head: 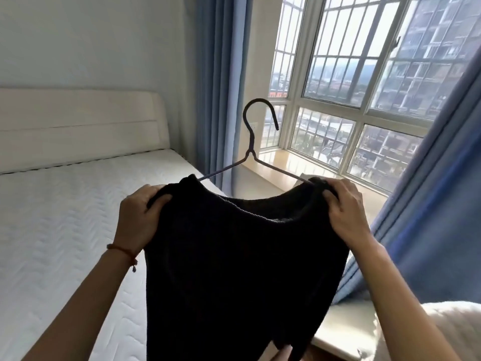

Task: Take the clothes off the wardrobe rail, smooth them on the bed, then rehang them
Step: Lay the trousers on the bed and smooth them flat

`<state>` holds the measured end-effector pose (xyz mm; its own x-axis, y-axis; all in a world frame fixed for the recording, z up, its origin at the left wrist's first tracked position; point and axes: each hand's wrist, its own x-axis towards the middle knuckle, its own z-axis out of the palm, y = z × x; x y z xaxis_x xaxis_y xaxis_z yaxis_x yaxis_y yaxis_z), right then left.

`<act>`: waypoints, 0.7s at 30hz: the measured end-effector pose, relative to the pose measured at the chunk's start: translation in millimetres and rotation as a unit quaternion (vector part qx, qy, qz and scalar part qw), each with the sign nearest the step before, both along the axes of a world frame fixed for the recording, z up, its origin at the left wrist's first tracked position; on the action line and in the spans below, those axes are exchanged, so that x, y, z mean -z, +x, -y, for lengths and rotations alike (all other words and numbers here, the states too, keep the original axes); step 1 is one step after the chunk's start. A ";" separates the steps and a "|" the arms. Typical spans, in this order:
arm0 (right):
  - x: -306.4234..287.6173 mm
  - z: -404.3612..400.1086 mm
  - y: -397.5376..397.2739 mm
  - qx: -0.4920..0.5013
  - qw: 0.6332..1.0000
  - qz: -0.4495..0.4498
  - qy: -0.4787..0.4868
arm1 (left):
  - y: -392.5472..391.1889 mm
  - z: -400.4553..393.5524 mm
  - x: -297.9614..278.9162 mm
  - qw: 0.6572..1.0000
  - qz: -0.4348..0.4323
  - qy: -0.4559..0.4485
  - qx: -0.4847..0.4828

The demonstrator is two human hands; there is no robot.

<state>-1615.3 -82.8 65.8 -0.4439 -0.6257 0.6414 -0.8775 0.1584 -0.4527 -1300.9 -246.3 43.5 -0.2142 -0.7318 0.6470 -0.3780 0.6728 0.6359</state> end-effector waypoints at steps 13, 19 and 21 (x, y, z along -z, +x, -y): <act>34.1 180.8 -105.5 0.001 0.997 0.030 0.078 | -94.8 157.3 71.9 0.992 -0.027 0.123 0.006; 79.0 263.3 -144.2 -0.044 0.988 0.051 0.142 | -123.5 196.6 114.3 0.981 0.006 0.183 -0.064; 96.4 292.2 -159.7 -0.060 0.983 0.053 0.164 | -134.8 209.0 126.1 0.974 0.013 0.211 -0.086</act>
